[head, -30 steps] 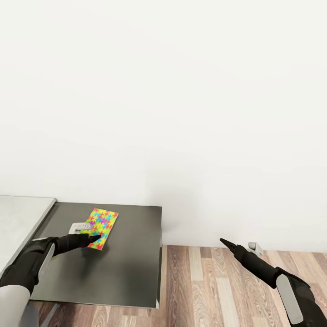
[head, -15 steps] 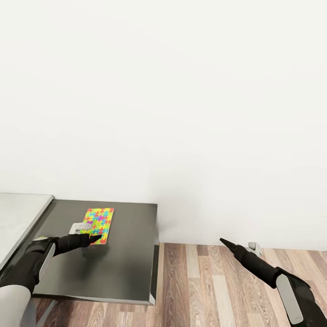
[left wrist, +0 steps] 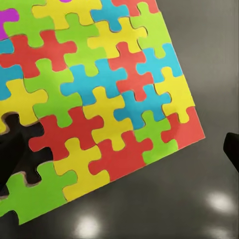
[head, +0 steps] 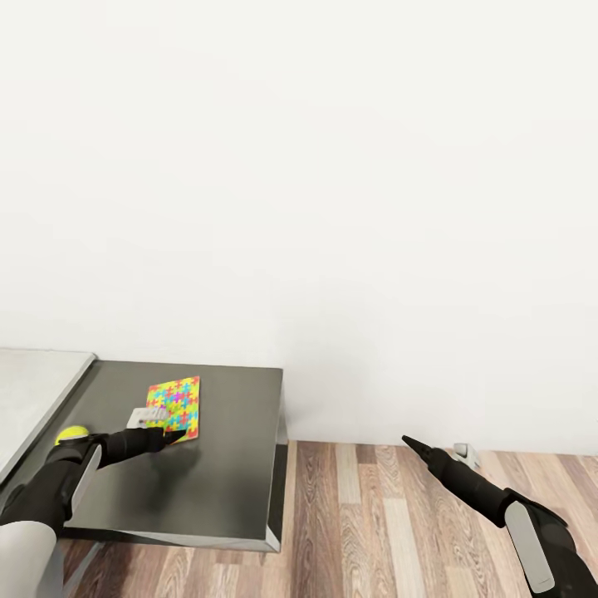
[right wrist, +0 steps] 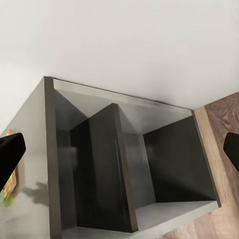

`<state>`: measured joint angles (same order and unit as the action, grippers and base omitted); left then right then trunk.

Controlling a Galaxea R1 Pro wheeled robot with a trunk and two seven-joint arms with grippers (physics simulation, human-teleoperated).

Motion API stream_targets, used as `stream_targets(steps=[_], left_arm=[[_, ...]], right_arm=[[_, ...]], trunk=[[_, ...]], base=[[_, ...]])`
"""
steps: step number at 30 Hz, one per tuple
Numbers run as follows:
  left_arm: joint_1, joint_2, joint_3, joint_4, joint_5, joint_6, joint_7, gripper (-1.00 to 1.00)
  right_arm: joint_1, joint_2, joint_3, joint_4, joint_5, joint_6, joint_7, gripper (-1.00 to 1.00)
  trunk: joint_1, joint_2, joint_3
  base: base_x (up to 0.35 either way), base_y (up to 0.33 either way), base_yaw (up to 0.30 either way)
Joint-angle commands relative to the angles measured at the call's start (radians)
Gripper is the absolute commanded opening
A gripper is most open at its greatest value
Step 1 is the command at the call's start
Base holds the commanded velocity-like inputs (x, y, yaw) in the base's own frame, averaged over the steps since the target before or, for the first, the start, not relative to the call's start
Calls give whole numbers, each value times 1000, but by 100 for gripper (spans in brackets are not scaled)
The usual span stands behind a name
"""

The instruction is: Put all the toys in the child's room - the three board games (two on the bed and one on the table), the two jigsaw puzzles on the table, and the tennis ball on the table - inside the toy box on the table in the child's room.

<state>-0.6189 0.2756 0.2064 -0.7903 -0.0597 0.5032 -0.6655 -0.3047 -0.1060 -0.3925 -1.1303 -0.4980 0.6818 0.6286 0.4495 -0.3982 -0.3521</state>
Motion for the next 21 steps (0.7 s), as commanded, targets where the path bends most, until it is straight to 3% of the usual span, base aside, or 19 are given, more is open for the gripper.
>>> stream_targets(steps=[1, 21], left_arm=[[-1, -1, 4, -1, -6, 7, -8, 100], [-1, -12, 4, -2, -8, 2, -8, 100]], right_arm=[[-1, 0, -1, 0, -4, 7, 2, 100], [-1, 0, -1, 0, -4, 7, 2, 100]], trunk=[[1, -2, -2], [1, -2, -2]], base=[[-66, -53, 0], [-131, -109, 0]])
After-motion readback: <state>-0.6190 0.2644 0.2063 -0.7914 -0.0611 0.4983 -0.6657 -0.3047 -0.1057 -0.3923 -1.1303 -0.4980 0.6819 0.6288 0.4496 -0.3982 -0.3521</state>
